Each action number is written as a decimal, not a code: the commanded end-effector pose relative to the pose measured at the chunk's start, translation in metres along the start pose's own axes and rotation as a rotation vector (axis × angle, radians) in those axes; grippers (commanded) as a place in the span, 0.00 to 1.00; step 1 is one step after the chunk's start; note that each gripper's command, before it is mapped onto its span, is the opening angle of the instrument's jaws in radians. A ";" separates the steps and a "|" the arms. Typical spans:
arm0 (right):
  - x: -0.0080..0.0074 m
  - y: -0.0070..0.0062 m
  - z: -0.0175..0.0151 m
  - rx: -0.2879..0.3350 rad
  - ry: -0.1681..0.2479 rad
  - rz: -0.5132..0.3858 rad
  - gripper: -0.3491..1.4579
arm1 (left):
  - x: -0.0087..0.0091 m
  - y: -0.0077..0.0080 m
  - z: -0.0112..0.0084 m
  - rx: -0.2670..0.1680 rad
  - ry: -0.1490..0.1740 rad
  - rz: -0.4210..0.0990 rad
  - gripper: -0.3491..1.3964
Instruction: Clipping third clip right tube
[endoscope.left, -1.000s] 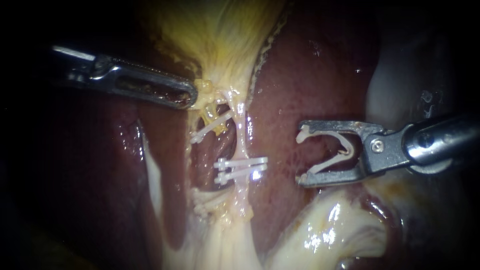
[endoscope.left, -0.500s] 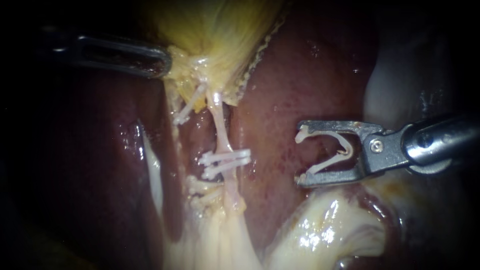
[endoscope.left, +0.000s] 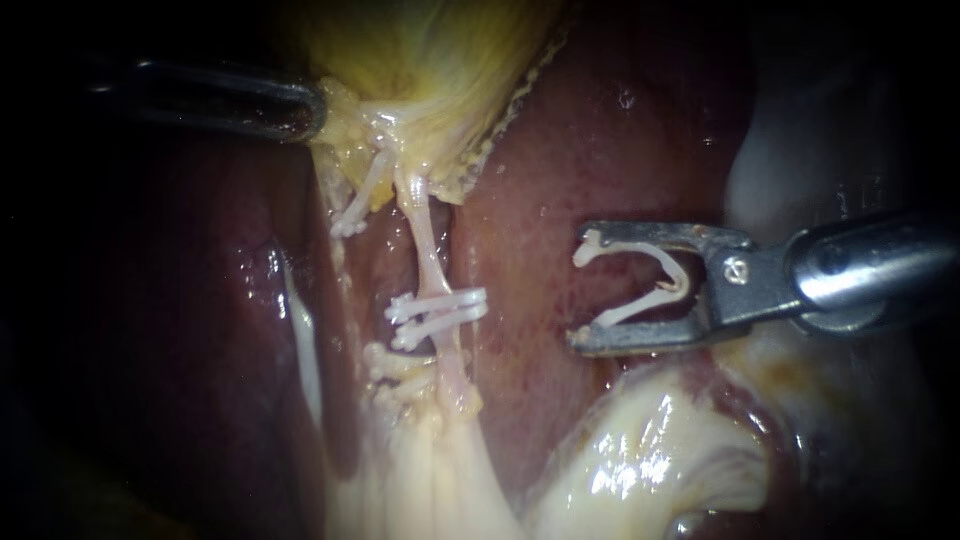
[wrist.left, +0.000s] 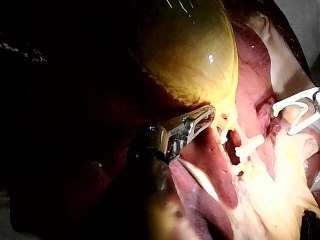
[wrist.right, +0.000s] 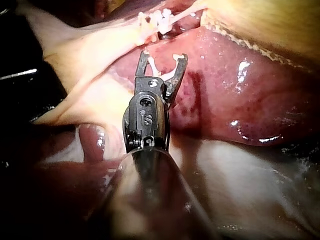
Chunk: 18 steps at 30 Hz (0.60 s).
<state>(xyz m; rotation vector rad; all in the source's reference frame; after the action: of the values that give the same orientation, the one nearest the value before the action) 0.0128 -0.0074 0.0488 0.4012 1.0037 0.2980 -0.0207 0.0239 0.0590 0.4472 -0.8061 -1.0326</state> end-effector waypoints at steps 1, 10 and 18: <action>0.0003 0.0001 0.0001 0.011 0.000 0.019 0.46 | 0.0000 0.0000 0.0000 0.001 0.000 0.001 0.00; 0.0019 0.0014 0.0030 0.103 -0.008 0.211 0.46 | 0.0001 -0.0002 0.0002 0.004 0.002 0.000 0.00; 0.0020 0.0032 0.0059 0.099 0.002 0.318 0.45 | 0.0002 -0.0002 0.0002 0.007 0.003 0.001 0.00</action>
<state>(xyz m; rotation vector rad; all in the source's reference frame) 0.0189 -0.0048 0.0518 0.6545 0.9560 0.5425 -0.0210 0.0236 0.0591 0.4536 -0.8073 -1.0292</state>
